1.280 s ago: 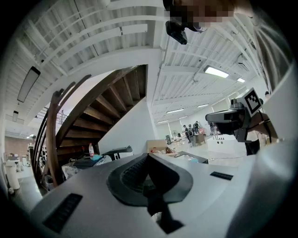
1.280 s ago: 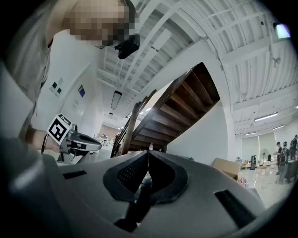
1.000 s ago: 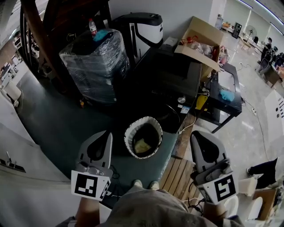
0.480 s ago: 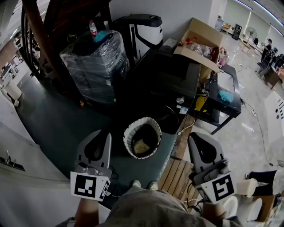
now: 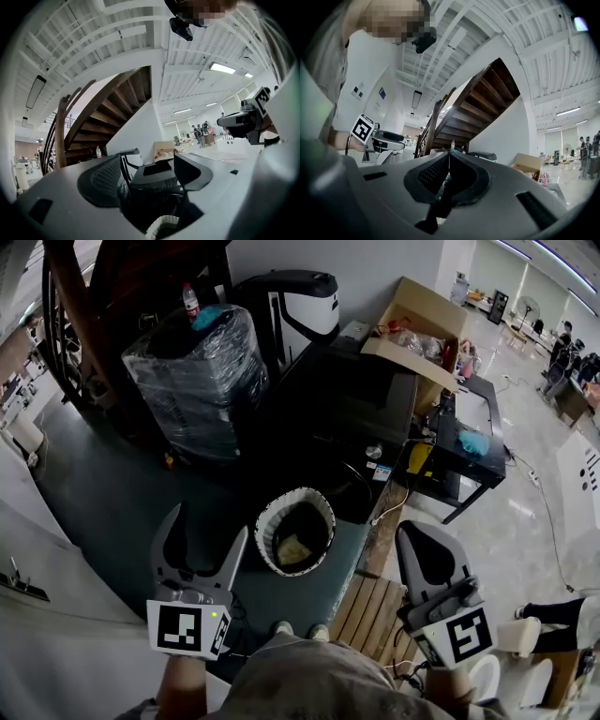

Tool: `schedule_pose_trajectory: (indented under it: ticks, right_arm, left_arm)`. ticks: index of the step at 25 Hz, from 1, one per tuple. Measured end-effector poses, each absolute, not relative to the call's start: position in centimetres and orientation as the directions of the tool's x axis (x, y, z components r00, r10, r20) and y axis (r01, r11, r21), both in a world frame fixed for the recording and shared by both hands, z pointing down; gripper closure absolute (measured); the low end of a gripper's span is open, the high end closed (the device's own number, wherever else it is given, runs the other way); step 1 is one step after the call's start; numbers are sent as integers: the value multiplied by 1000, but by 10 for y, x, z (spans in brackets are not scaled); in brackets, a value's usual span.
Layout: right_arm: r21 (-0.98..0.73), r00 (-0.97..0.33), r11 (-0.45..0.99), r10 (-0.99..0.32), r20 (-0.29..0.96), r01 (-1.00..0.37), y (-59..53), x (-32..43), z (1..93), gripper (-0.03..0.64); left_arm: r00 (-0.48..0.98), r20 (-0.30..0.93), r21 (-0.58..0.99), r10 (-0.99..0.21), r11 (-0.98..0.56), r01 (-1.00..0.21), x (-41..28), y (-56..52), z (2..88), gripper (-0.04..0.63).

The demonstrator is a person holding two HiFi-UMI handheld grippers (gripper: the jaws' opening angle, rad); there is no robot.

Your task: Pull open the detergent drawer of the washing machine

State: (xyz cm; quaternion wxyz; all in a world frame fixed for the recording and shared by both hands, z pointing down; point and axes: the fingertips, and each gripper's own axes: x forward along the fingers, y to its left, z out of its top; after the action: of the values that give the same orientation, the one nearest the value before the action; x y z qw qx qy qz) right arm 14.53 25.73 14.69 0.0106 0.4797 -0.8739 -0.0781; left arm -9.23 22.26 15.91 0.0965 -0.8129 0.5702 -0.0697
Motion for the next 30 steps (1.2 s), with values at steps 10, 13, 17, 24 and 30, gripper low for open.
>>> schedule_pose_trajectory:
  ticks: [10, 13, 17, 24, 30]
  right_arm:
    - [120, -538, 529, -841, -58, -840, 252, 168, 156, 584]
    - [107, -536, 528, -842, -60, -842, 251, 176, 162, 584]
    - [74, -536, 532, -843, -50, -843, 247, 180, 170, 584]
    - [65, -546, 543, -836, -56, -837, 239, 180, 169, 584]
    - [74, -551, 547, -833, -49, -834, 225, 170, 169, 584]
  left_arm:
    - [338, 24, -231, -941, -334, -914, -71, 216, 168, 227]
    - [343, 29, -235, -939, -340, -911, -63, 214, 170, 227]
    - [343, 42, -244, -938, -343, -907, -58, 210, 171, 227]
    - [348, 42, -253, -936, -347, -903, -56, 200, 168, 227]
    - [360, 40, -241, -932, -359, -902, -61, 185, 170, 227]
